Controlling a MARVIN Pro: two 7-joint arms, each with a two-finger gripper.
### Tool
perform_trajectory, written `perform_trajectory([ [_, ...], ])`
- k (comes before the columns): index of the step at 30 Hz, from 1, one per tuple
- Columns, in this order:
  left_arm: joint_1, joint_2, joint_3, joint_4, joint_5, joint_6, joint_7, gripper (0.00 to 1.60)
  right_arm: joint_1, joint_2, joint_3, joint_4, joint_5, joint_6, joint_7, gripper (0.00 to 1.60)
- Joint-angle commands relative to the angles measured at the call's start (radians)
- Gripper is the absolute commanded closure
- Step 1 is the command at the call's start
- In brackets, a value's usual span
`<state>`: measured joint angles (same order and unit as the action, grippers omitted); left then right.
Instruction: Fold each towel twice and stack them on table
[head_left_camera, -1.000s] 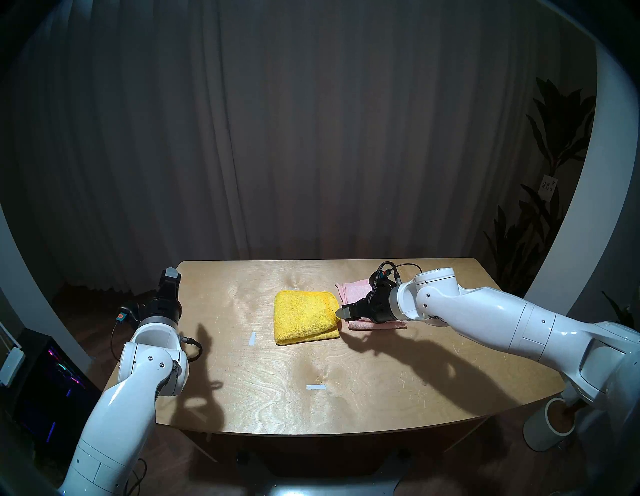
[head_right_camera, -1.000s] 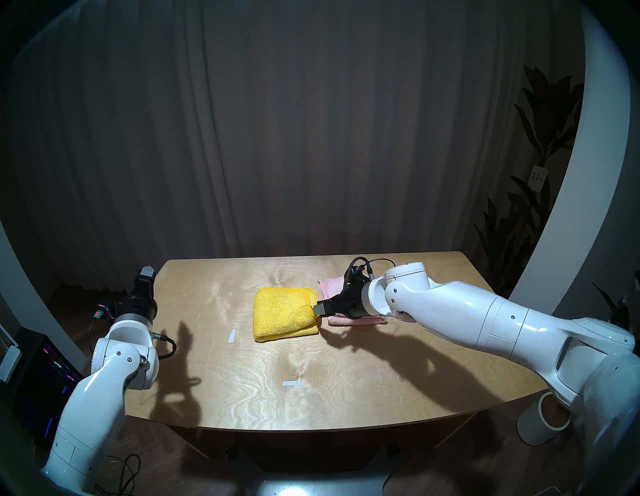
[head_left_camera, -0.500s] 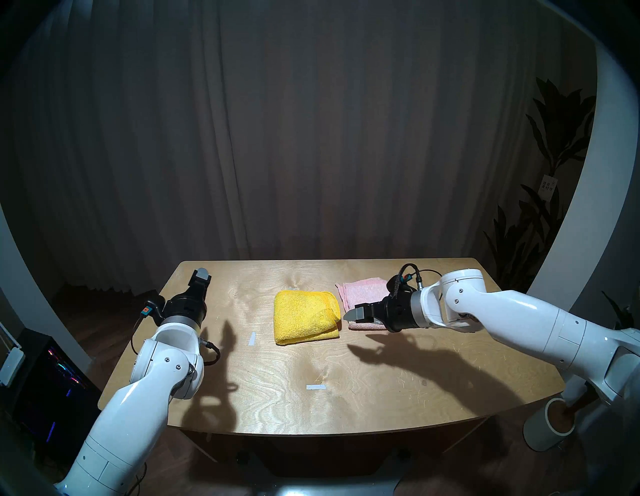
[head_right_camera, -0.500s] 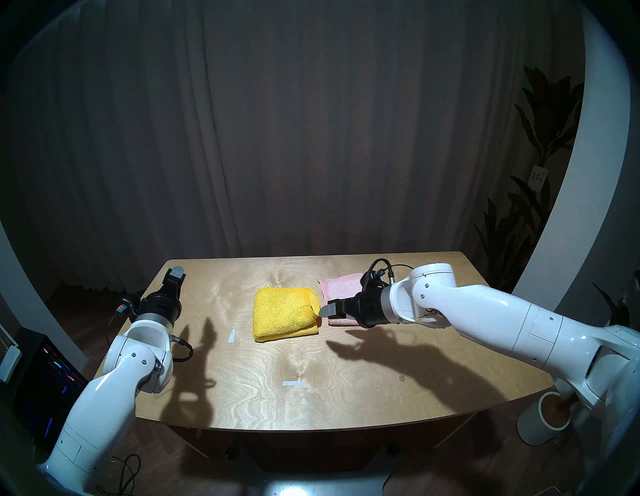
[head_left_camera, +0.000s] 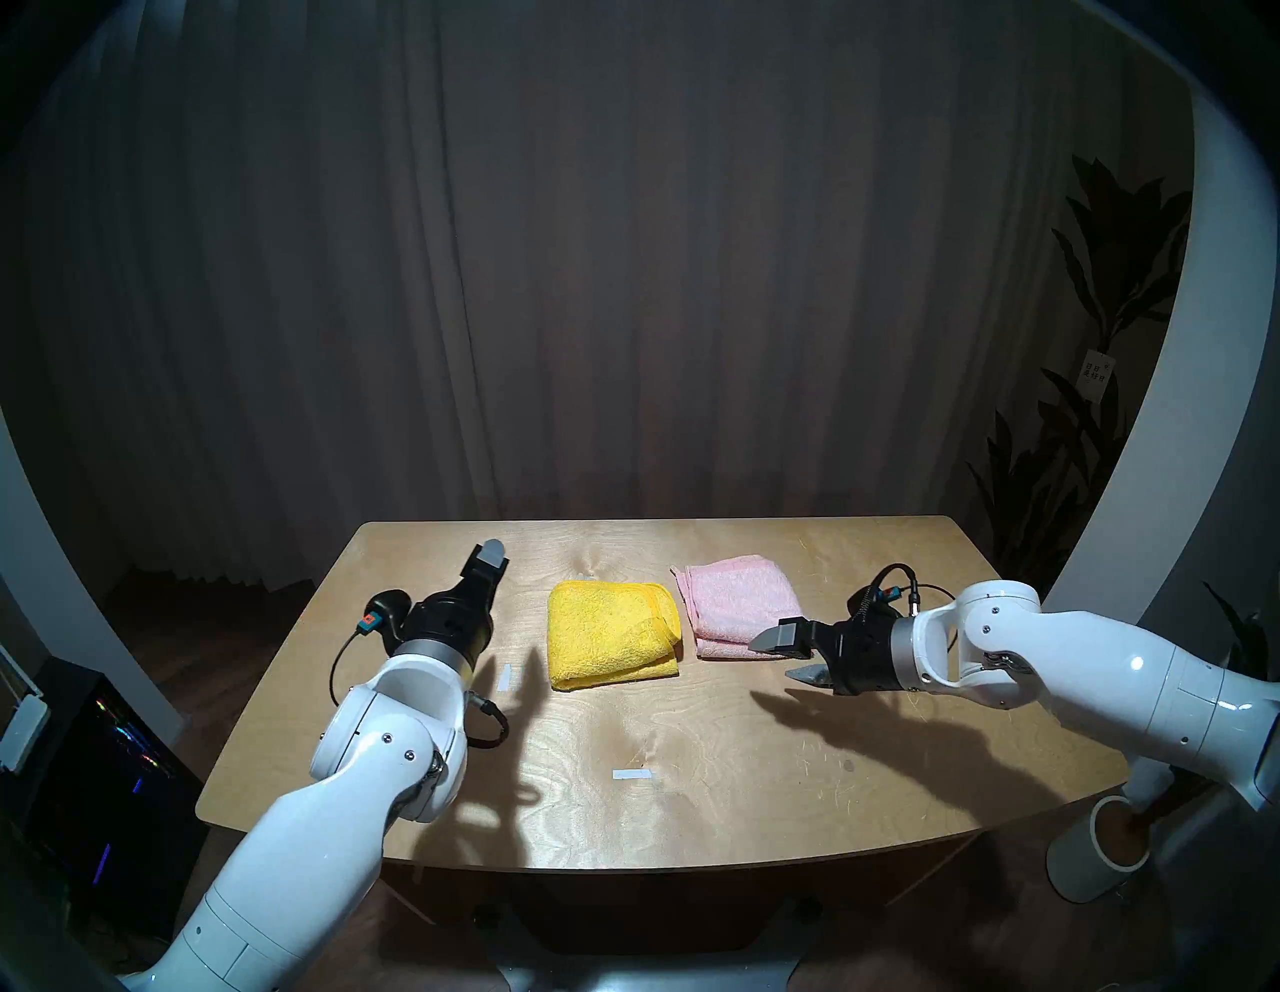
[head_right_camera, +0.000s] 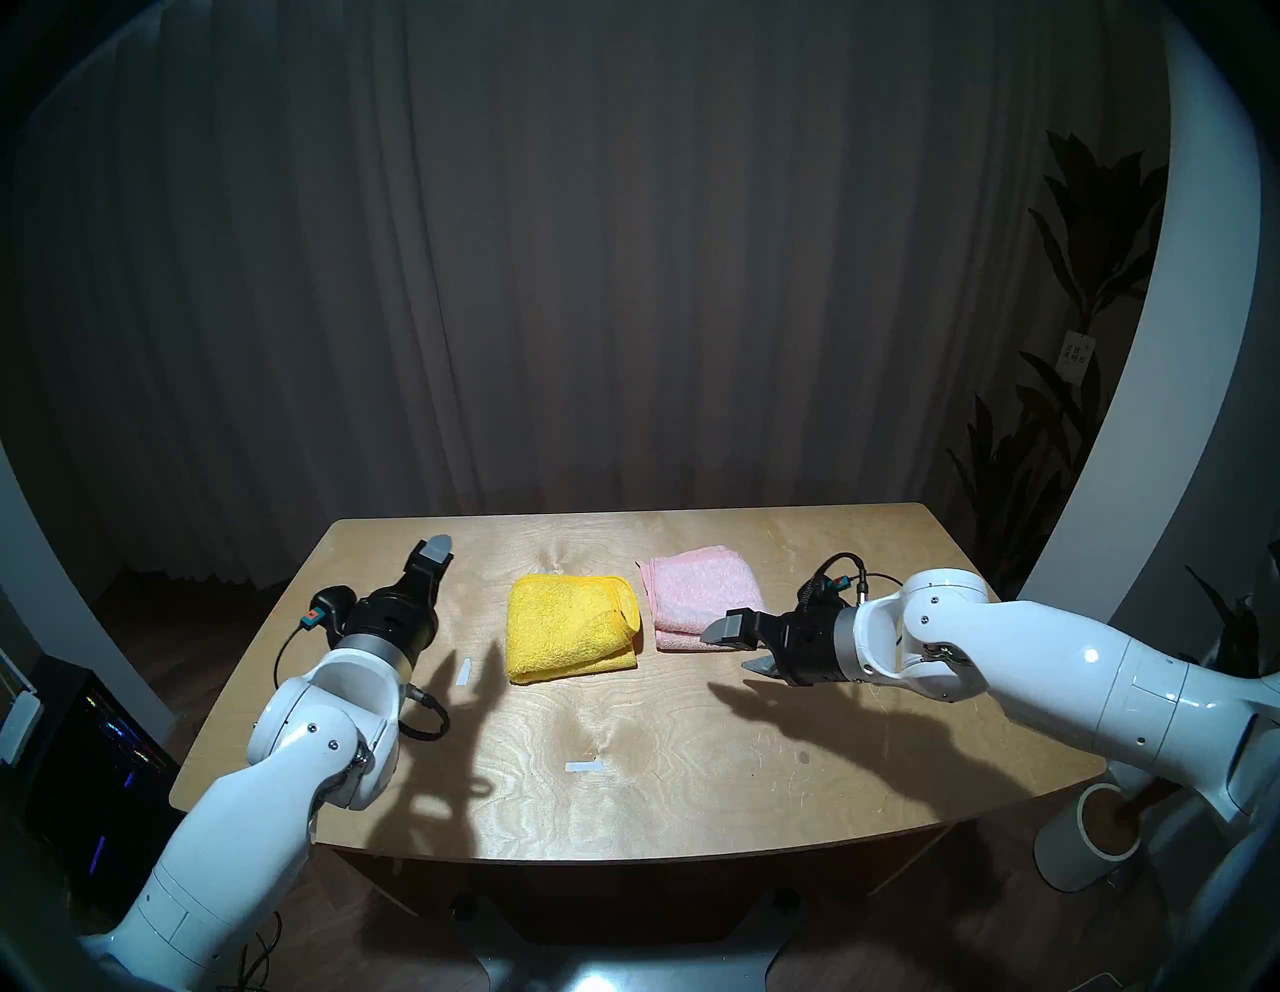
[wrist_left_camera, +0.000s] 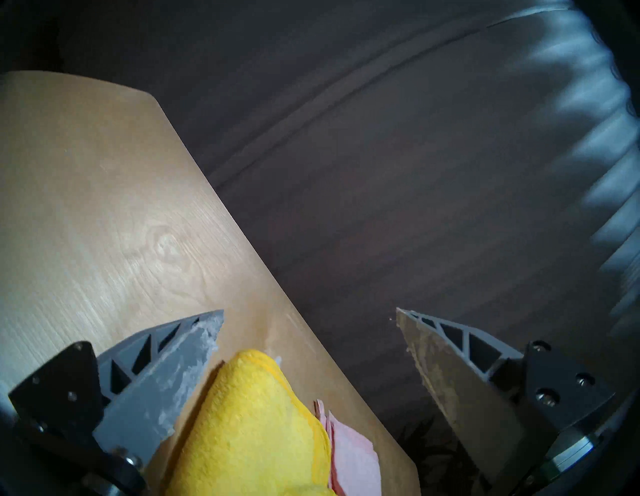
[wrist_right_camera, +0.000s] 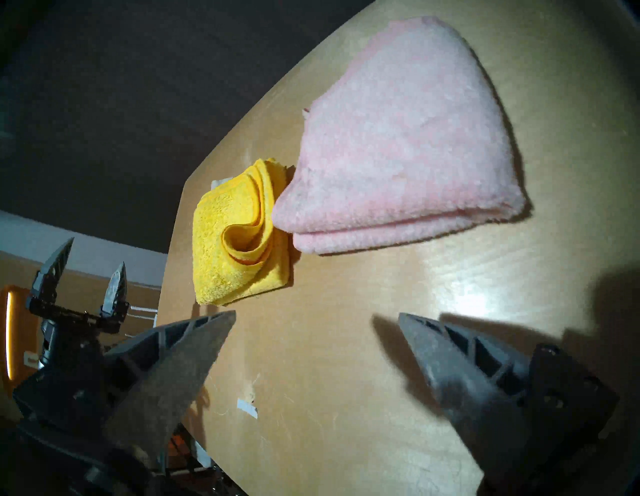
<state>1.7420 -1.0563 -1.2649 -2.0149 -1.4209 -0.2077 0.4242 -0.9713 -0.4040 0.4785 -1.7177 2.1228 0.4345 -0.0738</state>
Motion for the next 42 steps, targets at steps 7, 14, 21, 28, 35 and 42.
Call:
perform_trajectory([
  [7,-0.059,-0.023,0.141,-0.076,0.007,0.093,-0.036,0.0,-0.112,0.172,0.024,-0.073,0.266,-0.159,0.071,0.0],
  [14,-0.106,-0.051,0.2,-0.069,0.011,0.14,-0.033,0.0,-0.145,0.219,0.032,-0.118,0.426,-0.285,0.121,0.0],
  [21,-0.161,-0.105,0.234,-0.032,-0.023,0.181,-0.013,0.0,-0.167,0.25,0.039,-0.155,0.553,-0.398,0.158,0.0],
  [28,-0.237,-0.162,0.223,0.036,-0.045,0.207,-0.009,0.0,-0.193,0.261,0.033,-0.192,0.654,-0.525,0.191,0.0],
  [35,-0.302,-0.212,0.216,0.154,-0.036,0.234,0.011,0.0,-0.211,0.278,0.032,-0.243,0.735,-0.651,0.213,0.0],
  [42,-0.304,-0.27,0.235,0.182,-0.104,0.243,0.13,0.0,-0.214,0.28,0.037,-0.286,0.757,-0.793,0.21,0.0],
])
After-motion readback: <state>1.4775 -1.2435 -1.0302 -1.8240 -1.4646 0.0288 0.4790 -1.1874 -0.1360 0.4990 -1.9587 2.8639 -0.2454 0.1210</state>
